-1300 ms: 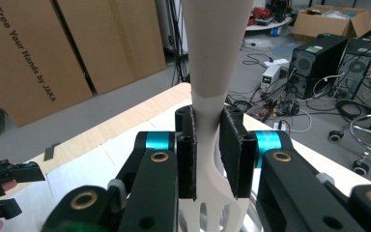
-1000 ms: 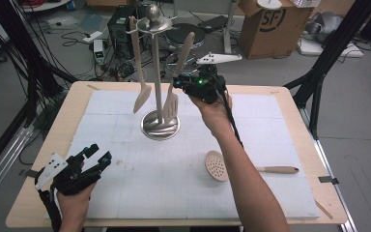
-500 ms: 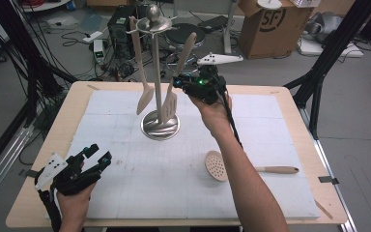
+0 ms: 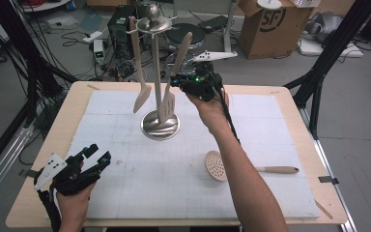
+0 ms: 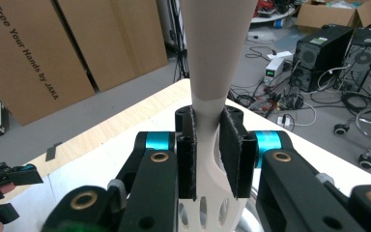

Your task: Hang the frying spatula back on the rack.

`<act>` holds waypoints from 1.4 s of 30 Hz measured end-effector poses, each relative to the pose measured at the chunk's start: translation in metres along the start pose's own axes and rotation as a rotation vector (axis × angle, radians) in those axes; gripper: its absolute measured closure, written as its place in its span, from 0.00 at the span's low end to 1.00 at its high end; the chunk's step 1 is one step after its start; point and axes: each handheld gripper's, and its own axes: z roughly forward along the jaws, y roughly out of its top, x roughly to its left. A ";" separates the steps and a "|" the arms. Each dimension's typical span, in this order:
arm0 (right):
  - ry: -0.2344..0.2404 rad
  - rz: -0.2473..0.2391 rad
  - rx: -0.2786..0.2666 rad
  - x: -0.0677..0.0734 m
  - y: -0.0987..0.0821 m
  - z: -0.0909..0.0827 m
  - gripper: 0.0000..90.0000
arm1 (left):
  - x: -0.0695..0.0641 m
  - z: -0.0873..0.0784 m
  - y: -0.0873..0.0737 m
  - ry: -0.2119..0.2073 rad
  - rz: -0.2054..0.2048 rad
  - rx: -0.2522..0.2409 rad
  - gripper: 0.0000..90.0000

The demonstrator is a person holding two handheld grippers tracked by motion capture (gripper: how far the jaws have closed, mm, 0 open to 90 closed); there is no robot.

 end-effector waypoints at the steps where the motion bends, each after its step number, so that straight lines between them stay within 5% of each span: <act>1: -0.001 0.002 -0.001 -0.001 0.000 0.001 0.86 | 0.001 0.000 0.000 0.000 0.001 0.002 0.44; 27: 0.038 -0.032 0.036 -0.001 0.022 0.019 0.86 | 0.005 -0.003 -0.001 0.017 -0.013 -0.001 0.44; 42: 0.042 -0.001 0.037 -0.009 0.022 0.021 0.86 | 0.006 -0.006 -0.001 0.025 -0.014 -0.003 0.44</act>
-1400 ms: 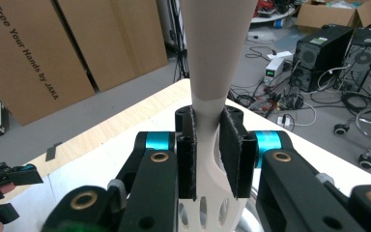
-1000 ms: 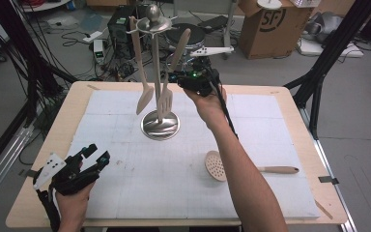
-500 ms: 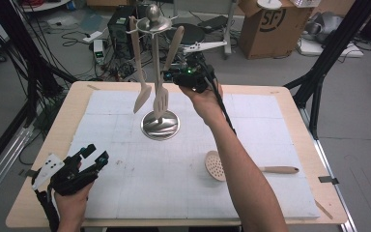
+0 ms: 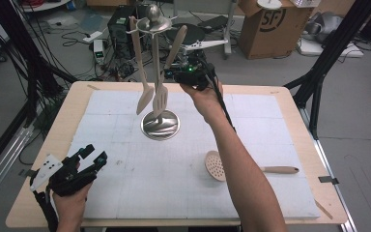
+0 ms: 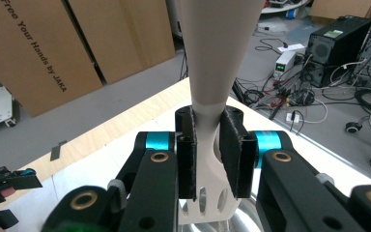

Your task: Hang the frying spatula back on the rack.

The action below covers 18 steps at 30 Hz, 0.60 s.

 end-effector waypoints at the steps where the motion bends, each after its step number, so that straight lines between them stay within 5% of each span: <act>1: 0.004 -0.004 -0.001 -0.001 0.000 0.000 0.86 | 0.000 0.000 0.000 0.000 -0.001 -0.001 0.44; 18: 0.014 -0.030 0.057 -0.001 0.017 0.009 0.86 | 0.001 -0.002 0.000 0.004 0.000 -0.001 0.44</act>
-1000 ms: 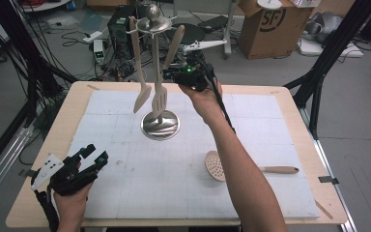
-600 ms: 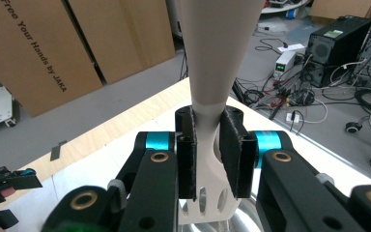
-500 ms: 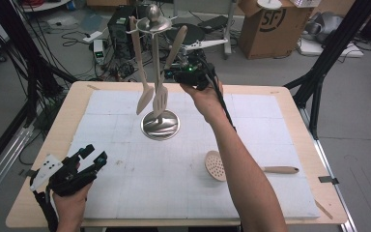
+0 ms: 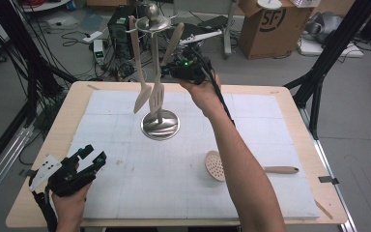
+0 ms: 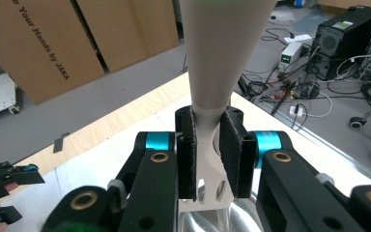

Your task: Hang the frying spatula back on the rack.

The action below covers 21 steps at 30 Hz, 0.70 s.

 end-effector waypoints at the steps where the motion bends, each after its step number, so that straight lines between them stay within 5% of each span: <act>1: 0.002 0.012 0.011 0.001 0.000 0.000 0.86 | 0.000 0.000 0.000 0.000 0.000 0.000 0.44; 6: -0.024 -0.007 0.063 0.000 -0.003 0.005 0.86 | -0.001 0.000 0.000 -0.001 0.000 -0.002 0.44; 16: -0.021 0.022 0.047 -0.003 -0.011 0.001 0.85 | -0.003 0.000 0.000 -0.005 0.005 0.000 0.44; 21: -0.010 0.036 0.042 -0.003 -0.012 0.000 0.76 | -0.004 0.000 0.000 -0.006 0.007 -0.002 0.44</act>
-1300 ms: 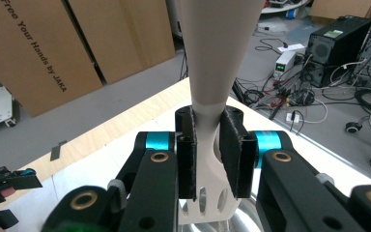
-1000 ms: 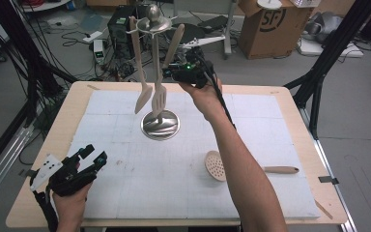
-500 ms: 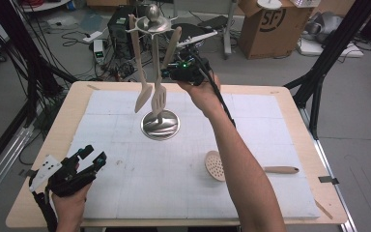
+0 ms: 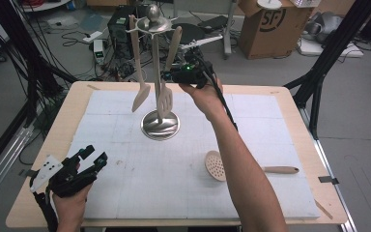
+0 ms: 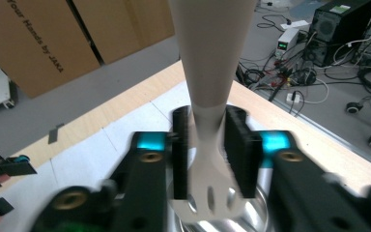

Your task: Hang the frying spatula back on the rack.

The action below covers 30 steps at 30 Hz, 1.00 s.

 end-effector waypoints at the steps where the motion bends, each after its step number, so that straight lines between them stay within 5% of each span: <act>1: -0.001 -0.002 0.003 0.000 -0.001 0.001 0.71 | 0.000 0.000 0.000 0.000 -0.002 -0.002 0.44; 11: 0.001 0.062 -0.073 -0.010 -0.017 -0.007 0.57 | 0.000 0.000 0.000 -0.003 0.001 0.003 0.44; 22: 0.068 0.093 -0.270 -0.010 -0.015 -0.044 0.54 | -0.002 0.002 0.000 -0.007 0.004 -0.001 0.44; 26: 0.081 0.106 -0.367 -0.010 -0.019 -0.056 0.59 | -0.003 0.003 0.000 -0.013 0.007 -0.001 0.44; 30: 0.092 0.115 -0.424 -0.013 -0.019 -0.064 0.77 | -0.002 0.004 0.001 -0.014 0.008 -0.002 0.44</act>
